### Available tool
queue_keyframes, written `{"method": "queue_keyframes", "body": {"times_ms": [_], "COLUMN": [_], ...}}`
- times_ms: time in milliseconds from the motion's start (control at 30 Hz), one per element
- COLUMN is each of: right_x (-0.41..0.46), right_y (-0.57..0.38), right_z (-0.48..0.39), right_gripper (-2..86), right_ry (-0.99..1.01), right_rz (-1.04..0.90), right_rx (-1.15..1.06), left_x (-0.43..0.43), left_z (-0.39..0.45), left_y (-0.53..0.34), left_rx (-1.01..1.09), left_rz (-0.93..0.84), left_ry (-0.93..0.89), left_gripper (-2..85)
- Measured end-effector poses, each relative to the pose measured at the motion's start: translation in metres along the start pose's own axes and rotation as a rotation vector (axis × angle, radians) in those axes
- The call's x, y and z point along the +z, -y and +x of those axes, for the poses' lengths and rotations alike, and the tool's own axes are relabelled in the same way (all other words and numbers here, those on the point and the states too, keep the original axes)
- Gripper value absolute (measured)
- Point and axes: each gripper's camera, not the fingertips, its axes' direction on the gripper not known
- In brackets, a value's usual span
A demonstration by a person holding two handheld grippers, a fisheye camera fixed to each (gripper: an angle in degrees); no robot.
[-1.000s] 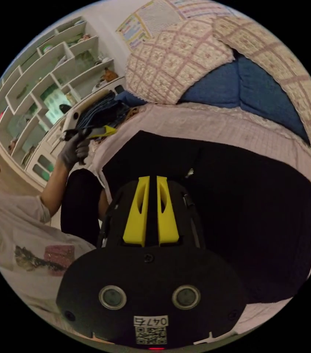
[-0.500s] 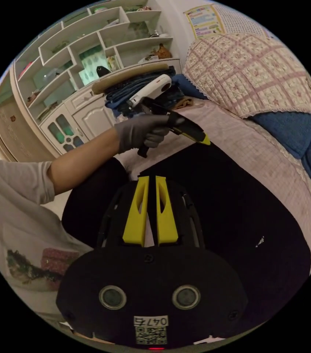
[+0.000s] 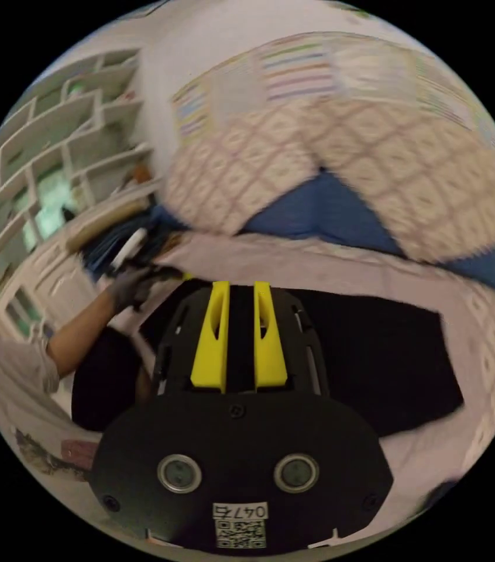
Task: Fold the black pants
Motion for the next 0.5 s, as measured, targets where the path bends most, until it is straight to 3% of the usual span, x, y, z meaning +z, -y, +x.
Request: {"method": "queue_keyframes", "body": {"times_ms": [100,167,233,500], "right_x": [-0.088,-0.134,-0.151,-0.151], "right_y": [-0.053,-0.107,-0.140,-0.174], "right_z": [0.132,0.217,0.260,0.337], "right_gripper": [4.8,6.3,7.3,6.1], "right_ry": [-0.190,-0.205,-0.155,-0.097], "right_rz": [0.119,0.153,0.164,0.066], "right_rx": [0.387,0.657,0.792,0.925], "left_x": [-0.008,-0.014,-0.017,-0.005], "left_z": [-0.001,-0.003,-0.007,-0.018], "left_y": [-0.004,-0.008,-0.013,-0.031], "left_rx": [0.002,-0.006,-0.017,-0.053], "left_rz": [0.051,0.090,0.121,0.132], "left_ry": [-0.030,-0.059,-0.085,-0.156], "left_gripper": [-0.1,-0.1,-0.1,-0.3]}}
